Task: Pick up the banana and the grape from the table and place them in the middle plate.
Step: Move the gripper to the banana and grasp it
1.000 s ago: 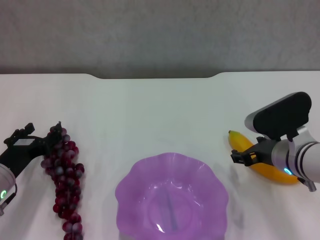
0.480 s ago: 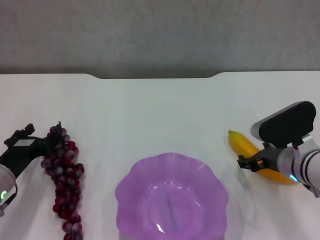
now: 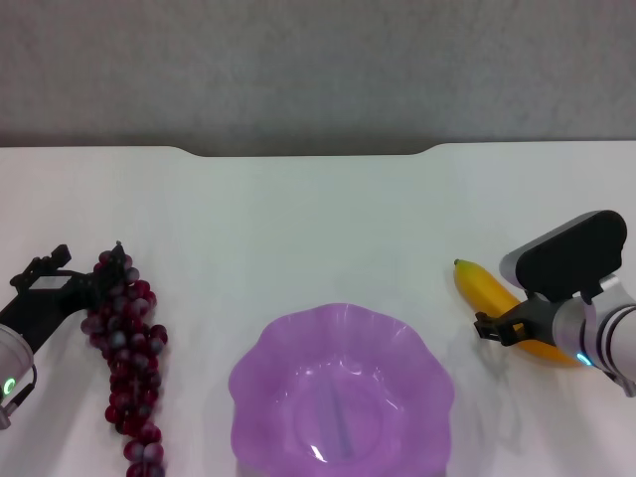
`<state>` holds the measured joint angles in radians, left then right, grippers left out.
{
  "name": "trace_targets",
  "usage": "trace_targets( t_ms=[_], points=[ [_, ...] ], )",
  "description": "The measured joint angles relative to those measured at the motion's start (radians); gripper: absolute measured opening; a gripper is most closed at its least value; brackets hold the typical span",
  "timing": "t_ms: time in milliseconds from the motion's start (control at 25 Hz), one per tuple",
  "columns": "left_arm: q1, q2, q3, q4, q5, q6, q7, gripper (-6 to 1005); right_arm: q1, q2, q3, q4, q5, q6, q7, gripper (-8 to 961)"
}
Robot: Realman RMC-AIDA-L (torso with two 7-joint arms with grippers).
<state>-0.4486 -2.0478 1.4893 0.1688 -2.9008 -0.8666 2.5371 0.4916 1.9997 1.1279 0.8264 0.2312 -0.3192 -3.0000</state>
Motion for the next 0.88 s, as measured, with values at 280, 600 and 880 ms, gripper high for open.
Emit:
trace_targets(
  t_ms=[280, 600, 880],
  points=[
    [-0.002, 0.000, -0.001, 0.000, 0.000, 0.000, 0.000, 843, 0.003, 0.008, -0.017, -0.040, 0.006, 0.062, 0.010, 817],
    [-0.006, -0.001, -0.001, 0.000, 0.000, 0.000, 0.000, 843, 0.012, 0.008, -0.041, -0.091, 0.007, 0.100, 0.055, 746],
    [-0.006, -0.002, -0.001, -0.001, 0.000, 0.000, 0.000, 843, 0.006, 0.008, -0.051, -0.099, 0.004, 0.149, 0.064, 605]
  ],
)
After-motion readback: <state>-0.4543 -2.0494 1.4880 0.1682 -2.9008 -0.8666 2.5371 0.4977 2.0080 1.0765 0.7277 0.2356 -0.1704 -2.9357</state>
